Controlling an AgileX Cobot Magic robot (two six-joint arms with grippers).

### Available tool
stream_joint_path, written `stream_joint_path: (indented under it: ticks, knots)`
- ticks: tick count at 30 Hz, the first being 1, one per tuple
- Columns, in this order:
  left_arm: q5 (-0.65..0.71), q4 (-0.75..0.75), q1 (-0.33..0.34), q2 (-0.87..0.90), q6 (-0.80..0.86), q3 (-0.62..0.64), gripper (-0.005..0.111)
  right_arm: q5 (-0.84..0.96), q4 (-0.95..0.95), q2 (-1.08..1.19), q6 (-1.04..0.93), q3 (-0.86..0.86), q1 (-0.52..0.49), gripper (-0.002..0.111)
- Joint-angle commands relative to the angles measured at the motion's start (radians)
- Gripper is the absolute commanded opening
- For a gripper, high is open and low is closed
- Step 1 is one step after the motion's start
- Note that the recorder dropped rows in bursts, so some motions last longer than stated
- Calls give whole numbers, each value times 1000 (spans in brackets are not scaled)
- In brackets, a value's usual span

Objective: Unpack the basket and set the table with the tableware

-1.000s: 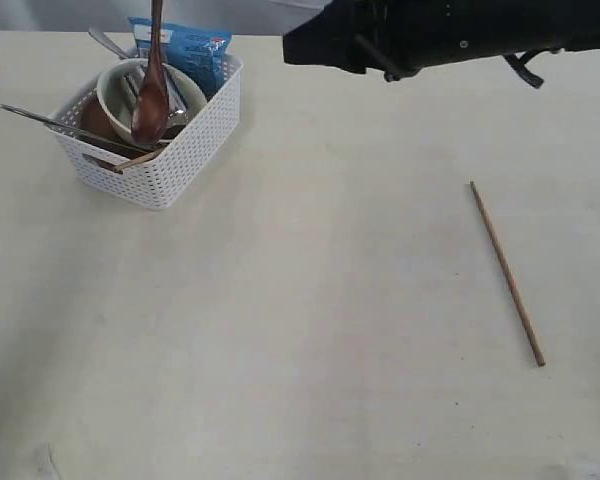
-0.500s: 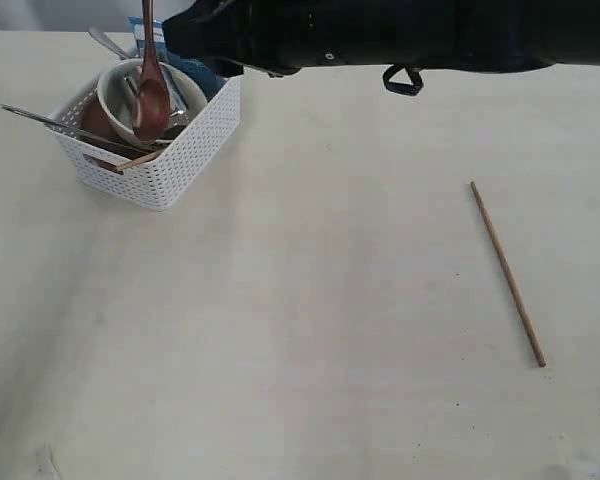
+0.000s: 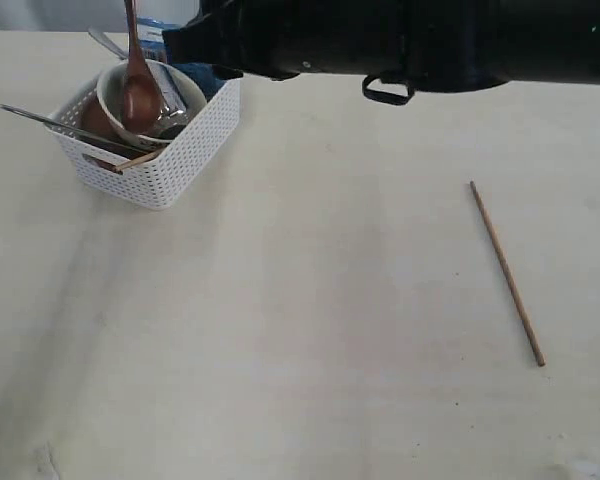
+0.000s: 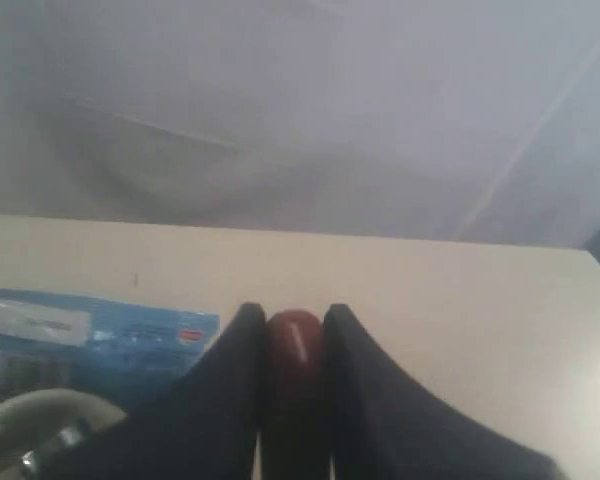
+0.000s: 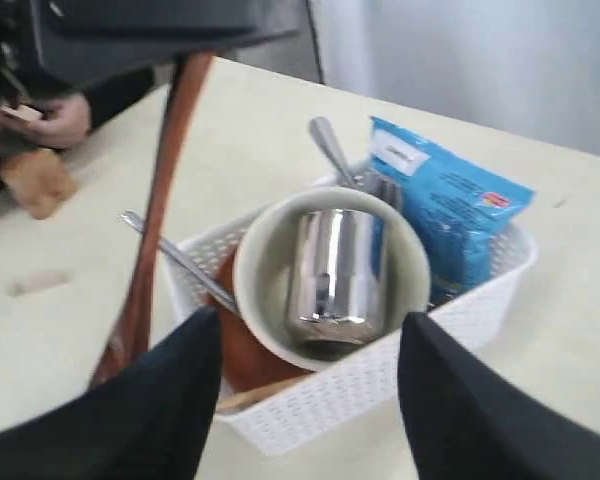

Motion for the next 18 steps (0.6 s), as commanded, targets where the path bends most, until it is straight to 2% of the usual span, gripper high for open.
stream_joint_path:
  ticks: [1, 7, 14, 18]
  knots:
    - [-72, -6, -4, -8, -63, -15, 0, -146, 8, 1, -59, -33, 81, 53]
    - [-68, -6, -4, -8, -83, -16, 0, -118, 8, 41, -59, -127, 95, 60]
    - [10, -6, -4, -8, -60, -16, 0, -67, 8, 144, -59, -220, 95, 60]
    - [10, -6, -4, -8, -42, -16, 0, -60, 8, 186, -59, -245, 95, 60]
